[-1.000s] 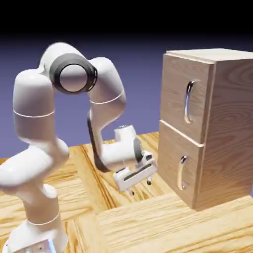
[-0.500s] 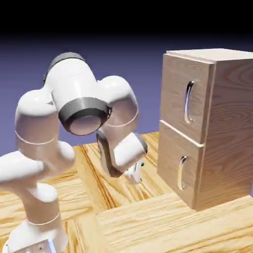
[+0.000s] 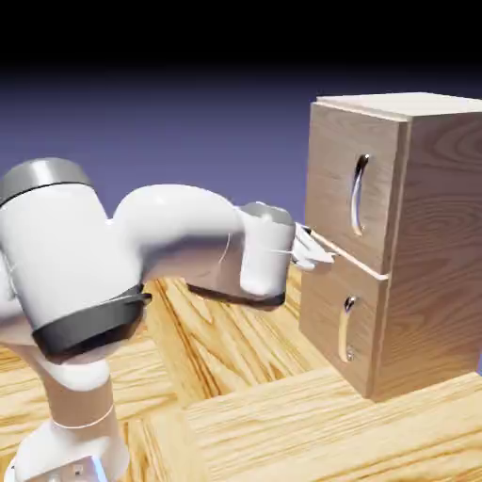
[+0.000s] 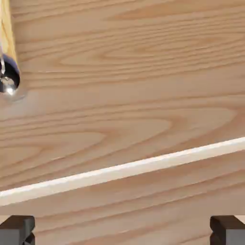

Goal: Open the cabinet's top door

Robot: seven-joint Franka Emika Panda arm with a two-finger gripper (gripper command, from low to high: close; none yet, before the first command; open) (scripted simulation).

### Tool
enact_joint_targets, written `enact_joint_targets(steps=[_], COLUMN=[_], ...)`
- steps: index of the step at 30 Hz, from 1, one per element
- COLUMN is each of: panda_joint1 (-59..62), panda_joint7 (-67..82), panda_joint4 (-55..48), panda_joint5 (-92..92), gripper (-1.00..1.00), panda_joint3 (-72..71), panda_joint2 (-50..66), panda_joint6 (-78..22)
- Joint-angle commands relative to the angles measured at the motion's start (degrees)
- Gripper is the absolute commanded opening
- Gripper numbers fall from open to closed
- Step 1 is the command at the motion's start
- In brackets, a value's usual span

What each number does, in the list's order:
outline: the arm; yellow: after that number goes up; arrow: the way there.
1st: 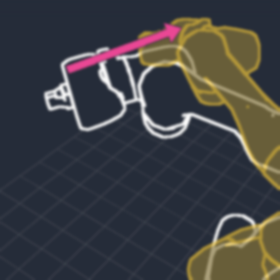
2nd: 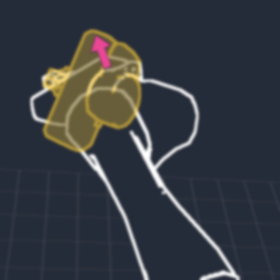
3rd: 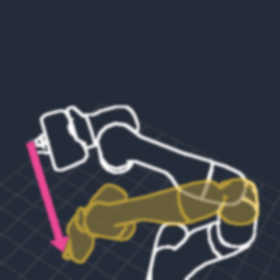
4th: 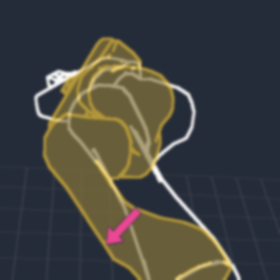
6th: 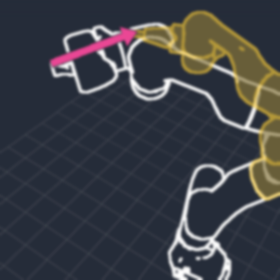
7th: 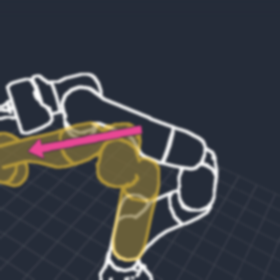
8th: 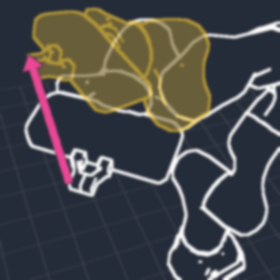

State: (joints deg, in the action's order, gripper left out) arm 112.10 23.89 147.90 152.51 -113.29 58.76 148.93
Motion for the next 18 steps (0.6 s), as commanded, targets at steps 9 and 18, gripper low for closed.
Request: enact_joint_targets(steps=[9, 18], panda_joint1=[-5.4, 3.5], panda_joint7=[1.6, 2.3], panda_joint4=[-8.6, 4.2], panda_joint5=[8.1, -3.5], gripper=[0.0, -1.0], panda_joint3=[1.5, -10.4], panda_joint2=[0.3, -0.8], panda_joint6=[-1.9, -19.3])
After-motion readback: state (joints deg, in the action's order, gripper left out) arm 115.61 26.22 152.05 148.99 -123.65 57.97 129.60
